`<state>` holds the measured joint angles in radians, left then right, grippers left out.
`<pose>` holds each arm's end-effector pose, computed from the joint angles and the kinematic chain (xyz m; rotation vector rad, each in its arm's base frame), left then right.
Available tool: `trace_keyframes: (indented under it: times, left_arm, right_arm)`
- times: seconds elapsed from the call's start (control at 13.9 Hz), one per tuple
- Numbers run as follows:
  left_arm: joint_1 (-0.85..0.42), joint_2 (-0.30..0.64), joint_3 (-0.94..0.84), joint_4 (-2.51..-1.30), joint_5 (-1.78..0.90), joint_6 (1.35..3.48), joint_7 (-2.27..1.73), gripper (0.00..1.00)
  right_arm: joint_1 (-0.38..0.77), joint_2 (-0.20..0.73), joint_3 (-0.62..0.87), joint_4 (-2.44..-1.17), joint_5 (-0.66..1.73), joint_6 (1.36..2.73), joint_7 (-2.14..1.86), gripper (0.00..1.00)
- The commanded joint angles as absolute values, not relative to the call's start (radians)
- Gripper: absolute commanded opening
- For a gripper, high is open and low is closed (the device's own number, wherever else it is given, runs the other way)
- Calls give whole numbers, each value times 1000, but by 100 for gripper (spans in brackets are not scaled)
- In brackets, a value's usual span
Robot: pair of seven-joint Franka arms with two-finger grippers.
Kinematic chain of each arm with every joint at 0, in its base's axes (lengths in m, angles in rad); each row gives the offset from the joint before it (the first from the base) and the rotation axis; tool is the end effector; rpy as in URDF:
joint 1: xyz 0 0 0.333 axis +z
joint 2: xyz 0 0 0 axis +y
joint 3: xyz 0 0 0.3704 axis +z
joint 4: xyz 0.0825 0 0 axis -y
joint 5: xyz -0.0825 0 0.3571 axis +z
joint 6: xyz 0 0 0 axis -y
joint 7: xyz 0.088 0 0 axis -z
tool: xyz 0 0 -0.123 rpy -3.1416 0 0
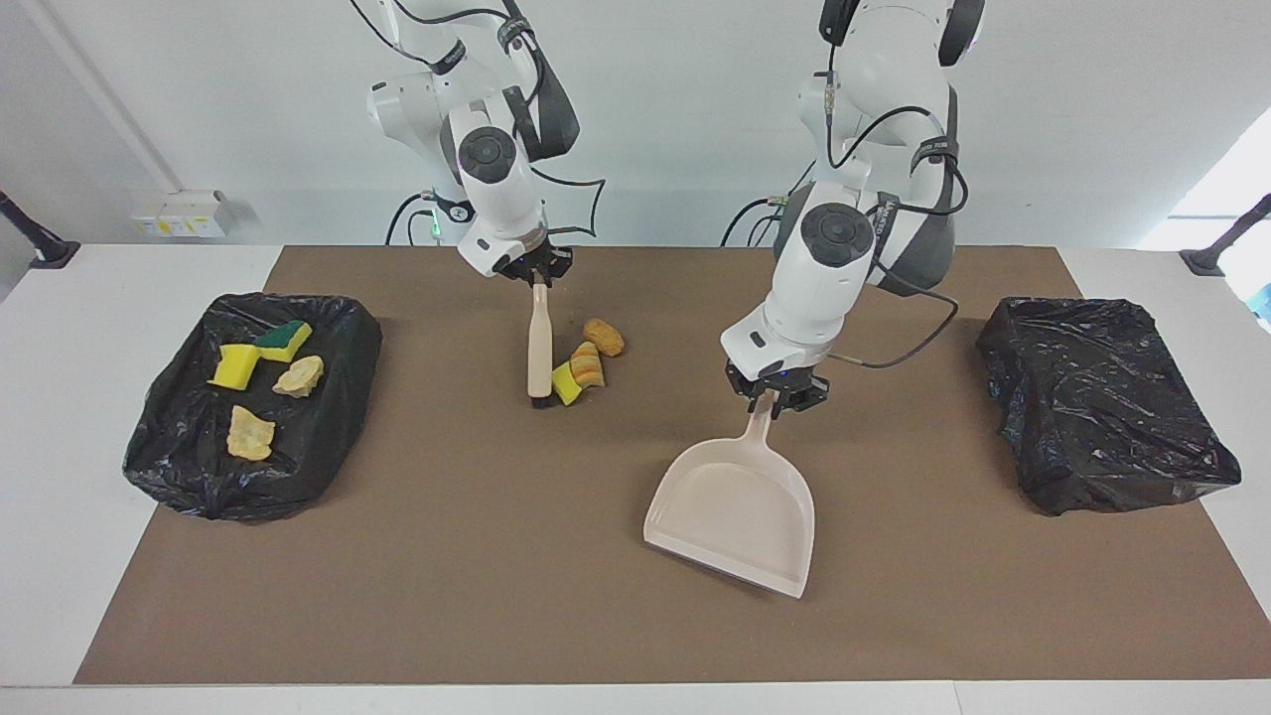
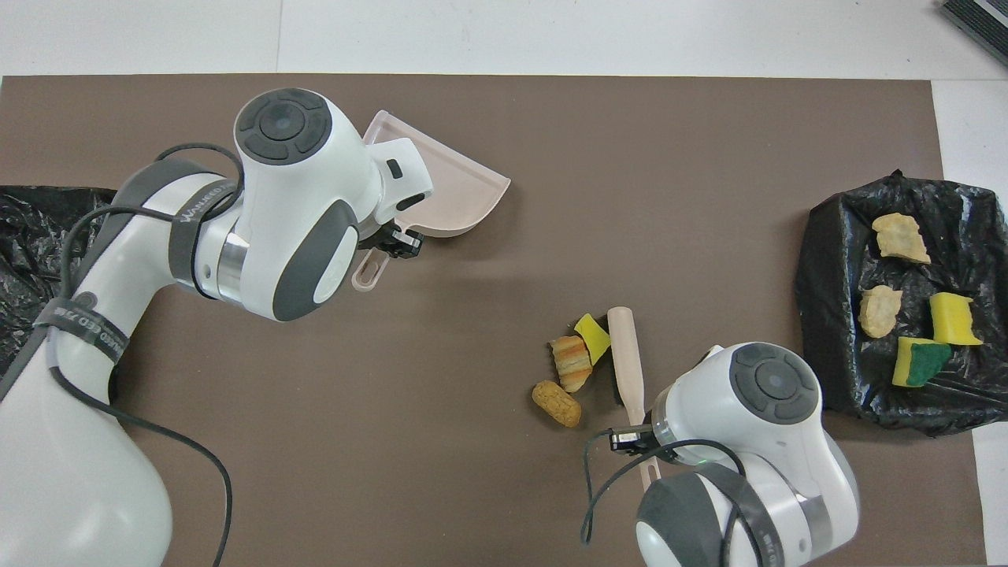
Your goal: Sweep and dump trash in bin
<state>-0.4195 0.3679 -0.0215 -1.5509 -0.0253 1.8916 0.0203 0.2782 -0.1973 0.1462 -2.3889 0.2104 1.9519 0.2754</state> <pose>0.5956 -0.2813 0.4795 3.0368 -0.6977 -0.0516 0.3608 0.1835 0.4315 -3.0461 -0.0619 0.4267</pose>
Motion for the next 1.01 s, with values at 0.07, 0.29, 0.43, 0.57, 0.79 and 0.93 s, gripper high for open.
trace_keyframes:
  times: [0.07, 0.29, 0.43, 0.57, 0.79, 0.93]
  left_arm:
    - [-336, 249, -28, -1612, -12, 1787, 278, 0]
    - [-264, 152, -28, -1666, -12, 1711, 538, 0]
    - [-236, 114, -28, -1696, -12, 1636, 668, 0]
    - [-236, 57, -28, -1793, -12, 1635, 729, 0]
    - [-248, -70, -28, -2021, -12, 1790, 771, 0]
    - [-258, -133, -34, -2138, -14, 1888, 770, 0]
  right_arm:
    - [253, -176, 141, -2280, 210, 1806, 178, 0]
    - [239, -224, 138, -2284, 173, 1743, 214, 0]
    - [253, -282, 146, -2356, 173, 1759, 302, 0]
    - [290, -356, 149, -2437, 175, 1766, 353, 0]
    - [293, -396, 149, -2500, 189, 1812, 359, 0]
    - [302, -394, 150, -2507, 215, 1828, 426, 0]
